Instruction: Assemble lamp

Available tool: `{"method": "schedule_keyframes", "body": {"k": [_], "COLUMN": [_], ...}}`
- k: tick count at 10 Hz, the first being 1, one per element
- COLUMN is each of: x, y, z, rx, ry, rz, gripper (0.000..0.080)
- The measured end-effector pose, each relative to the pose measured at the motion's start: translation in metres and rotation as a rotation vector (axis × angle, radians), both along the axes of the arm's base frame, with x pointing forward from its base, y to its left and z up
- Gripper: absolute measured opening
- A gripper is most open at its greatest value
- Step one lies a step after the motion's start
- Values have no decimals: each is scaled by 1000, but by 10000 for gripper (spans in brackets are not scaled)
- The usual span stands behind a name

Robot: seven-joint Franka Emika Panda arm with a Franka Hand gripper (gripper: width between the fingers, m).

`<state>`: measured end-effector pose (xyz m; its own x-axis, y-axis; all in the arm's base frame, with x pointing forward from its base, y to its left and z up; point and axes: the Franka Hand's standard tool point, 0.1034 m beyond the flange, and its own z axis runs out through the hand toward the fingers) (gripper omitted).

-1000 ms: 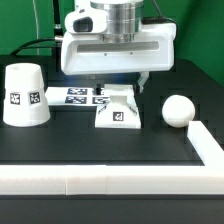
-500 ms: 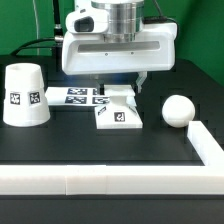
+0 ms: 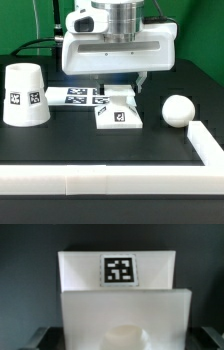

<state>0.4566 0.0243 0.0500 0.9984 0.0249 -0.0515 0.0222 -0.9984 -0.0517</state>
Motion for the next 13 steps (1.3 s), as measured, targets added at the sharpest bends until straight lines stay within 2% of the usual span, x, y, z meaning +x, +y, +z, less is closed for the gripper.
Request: {"method": "schedule_keyframes", "body": {"k": [4,9,13], "x": [52,135,158], "y": [11,37,51], "z": [1,2,3], "rx": [9,28,35], "ry": [-50,-117,-119], "rz": [12,-16,-26], "gripper": [534,534,534]}}
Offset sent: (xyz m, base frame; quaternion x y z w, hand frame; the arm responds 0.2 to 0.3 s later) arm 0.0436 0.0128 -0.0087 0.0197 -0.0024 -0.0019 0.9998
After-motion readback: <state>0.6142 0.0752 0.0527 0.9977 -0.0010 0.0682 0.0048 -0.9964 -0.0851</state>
